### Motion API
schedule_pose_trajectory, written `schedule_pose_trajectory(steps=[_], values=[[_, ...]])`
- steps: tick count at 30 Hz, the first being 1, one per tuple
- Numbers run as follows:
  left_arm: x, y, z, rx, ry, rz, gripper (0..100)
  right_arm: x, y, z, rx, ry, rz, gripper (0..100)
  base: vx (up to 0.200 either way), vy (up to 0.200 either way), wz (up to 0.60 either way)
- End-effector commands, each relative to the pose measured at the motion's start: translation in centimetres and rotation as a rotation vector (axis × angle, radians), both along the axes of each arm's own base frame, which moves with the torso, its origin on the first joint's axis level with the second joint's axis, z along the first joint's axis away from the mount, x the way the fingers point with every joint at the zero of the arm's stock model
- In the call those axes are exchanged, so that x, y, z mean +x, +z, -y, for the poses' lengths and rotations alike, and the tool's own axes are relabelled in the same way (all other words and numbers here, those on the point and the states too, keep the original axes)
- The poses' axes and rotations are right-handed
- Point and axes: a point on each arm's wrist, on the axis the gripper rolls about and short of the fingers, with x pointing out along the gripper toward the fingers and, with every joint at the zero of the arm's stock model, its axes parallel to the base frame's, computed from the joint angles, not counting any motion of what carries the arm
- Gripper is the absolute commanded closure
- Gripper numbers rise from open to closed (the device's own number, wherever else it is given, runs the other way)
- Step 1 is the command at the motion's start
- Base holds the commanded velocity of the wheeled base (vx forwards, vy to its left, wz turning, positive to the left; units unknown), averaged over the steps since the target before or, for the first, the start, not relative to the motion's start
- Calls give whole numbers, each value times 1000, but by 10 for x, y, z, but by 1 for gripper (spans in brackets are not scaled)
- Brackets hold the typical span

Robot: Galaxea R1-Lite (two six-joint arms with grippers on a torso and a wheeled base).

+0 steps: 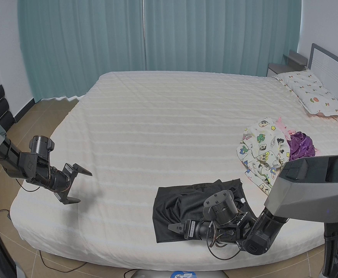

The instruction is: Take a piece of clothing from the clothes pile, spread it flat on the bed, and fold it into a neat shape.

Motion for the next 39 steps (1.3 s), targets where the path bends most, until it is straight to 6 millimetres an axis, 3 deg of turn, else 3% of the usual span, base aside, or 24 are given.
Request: schedule_pose_trajectory(steps=[1, 14, 15, 26, 32, 39], values=[[0, -1, 0, 0, 1, -2, 0, -2, 2, 2, -6, -6, 4, 0, 0, 0, 0], [0, -1, 0, 0, 1, -2, 0, 8, -9, -10, -16, 2, 27, 0, 0, 0, 0], [0, -1, 0, 0, 1, -2, 0, 10, -10, -12, -16, -2, 34, 100, 0, 0, 0], [0, 0, 0, 0, 1, -1, 0, 7, 4, -8, -32, -35, 79, 100, 0, 0, 0], [0, -1, 0, 0, 1, -2, 0, 12, 22, 16, -13, -98, 101, 100, 0, 0, 0], [0, -1, 0, 0, 1, -4, 0, 43, 56, 64, 40, -243, 173, 100, 0, 0, 0]])
